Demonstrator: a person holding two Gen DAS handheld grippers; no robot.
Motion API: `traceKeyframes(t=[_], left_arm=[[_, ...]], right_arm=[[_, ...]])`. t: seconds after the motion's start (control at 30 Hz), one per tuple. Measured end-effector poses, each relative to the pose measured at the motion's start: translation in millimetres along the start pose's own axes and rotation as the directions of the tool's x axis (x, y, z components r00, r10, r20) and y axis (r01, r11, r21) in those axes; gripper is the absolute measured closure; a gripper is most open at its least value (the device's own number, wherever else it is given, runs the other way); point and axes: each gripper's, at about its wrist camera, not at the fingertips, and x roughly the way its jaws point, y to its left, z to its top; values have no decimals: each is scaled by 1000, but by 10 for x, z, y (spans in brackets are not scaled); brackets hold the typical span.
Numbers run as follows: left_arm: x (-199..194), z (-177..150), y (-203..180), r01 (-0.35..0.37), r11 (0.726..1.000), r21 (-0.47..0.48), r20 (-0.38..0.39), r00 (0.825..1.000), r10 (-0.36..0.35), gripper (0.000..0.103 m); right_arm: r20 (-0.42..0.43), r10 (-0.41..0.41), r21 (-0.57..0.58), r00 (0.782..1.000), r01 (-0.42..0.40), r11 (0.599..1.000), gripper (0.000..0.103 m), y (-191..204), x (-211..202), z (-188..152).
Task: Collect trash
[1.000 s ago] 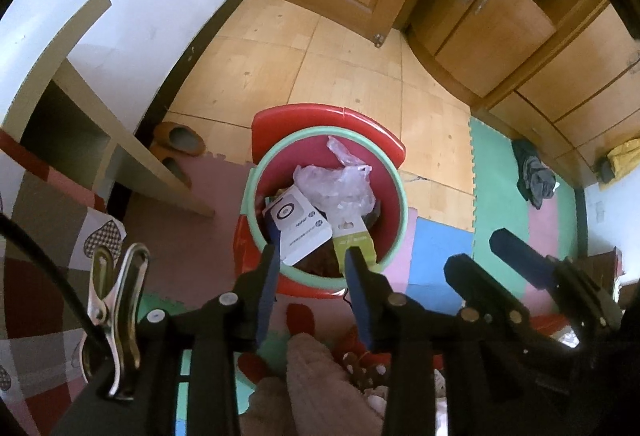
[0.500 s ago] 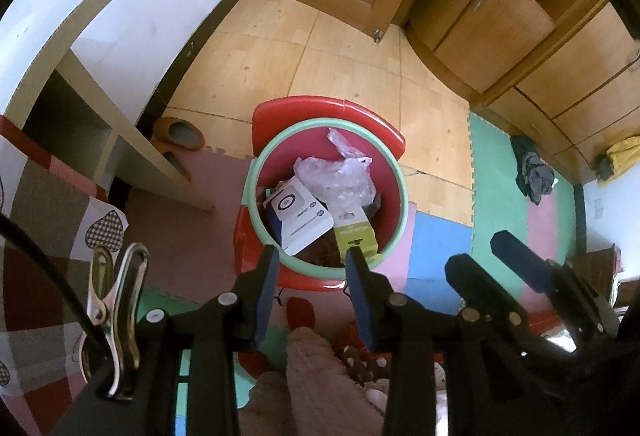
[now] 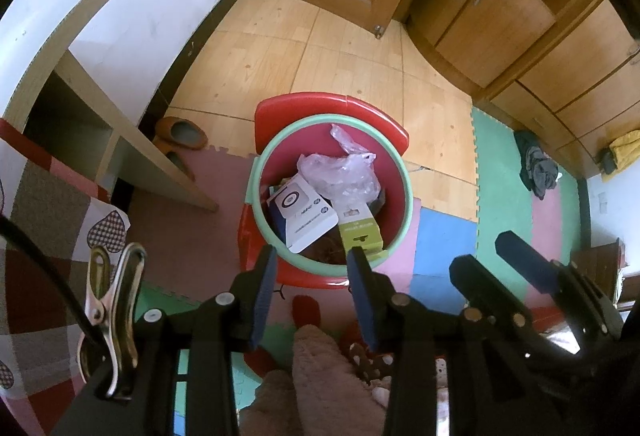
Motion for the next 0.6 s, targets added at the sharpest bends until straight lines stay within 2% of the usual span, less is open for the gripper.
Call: traceKeyframes(t=[0.6], left_arm=[[47, -48, -6, -1, 1000, 15, -7, 1000, 1, 63]], right_arm=[[-4, -6, 18, 1000, 6, 1000, 51, -6, 7, -48]])
